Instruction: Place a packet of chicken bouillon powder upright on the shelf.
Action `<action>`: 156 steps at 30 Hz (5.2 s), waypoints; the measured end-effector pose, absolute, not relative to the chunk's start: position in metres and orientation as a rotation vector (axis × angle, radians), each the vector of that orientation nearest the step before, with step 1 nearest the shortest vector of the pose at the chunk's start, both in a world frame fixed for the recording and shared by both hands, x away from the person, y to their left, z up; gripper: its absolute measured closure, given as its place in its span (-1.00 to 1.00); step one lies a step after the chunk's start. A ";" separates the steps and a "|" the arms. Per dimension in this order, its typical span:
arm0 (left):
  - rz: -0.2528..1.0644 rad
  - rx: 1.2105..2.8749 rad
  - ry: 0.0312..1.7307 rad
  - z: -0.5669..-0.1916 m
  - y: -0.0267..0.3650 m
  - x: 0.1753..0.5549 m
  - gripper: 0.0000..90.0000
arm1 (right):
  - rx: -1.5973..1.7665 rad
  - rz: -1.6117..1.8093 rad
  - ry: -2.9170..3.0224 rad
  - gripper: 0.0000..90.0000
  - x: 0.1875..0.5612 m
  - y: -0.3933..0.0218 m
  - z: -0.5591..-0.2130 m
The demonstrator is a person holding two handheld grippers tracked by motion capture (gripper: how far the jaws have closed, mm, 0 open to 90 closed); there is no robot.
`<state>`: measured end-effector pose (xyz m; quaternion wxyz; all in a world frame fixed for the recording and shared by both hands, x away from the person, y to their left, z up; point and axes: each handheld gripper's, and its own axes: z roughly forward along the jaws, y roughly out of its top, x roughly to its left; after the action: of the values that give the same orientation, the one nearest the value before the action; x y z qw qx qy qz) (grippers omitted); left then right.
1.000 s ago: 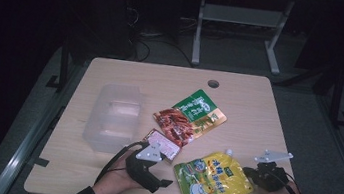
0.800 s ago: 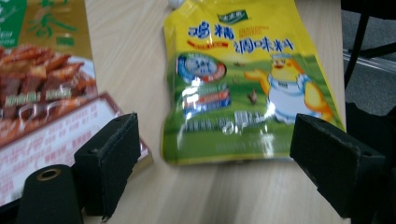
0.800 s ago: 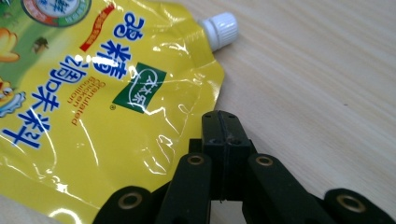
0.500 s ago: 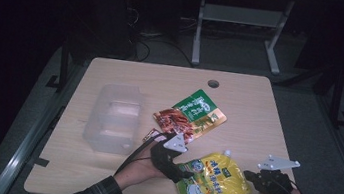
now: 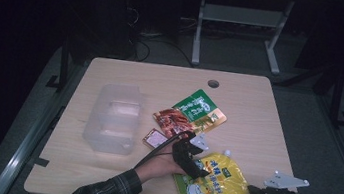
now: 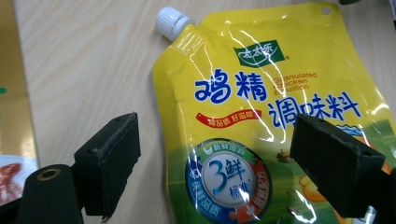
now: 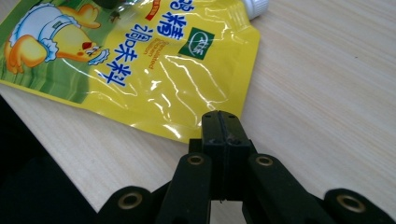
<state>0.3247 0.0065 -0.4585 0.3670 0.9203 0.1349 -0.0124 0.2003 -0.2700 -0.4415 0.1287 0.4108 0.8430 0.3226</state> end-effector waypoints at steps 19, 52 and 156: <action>-0.122 2.355 0.374 -0.465 0.001 0.326 -0.38 | 1.191 0.904 2.523 1.00 0.204 -0.261 -0.455; -0.076 2.221 0.442 -0.448 0.015 0.329 0.99 | 1.169 0.960 2.490 1.00 0.209 -0.258 -0.450; 0.136 2.053 0.492 -0.399 0.104 0.288 0.25 | 0.765 1.742 2.327 1.00 0.297 -0.230 -0.361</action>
<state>0.2880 0.1038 -0.3986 0.4910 0.8454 0.2028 0.0562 0.2971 -0.2295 -0.3614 0.0676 0.2540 0.7724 0.5783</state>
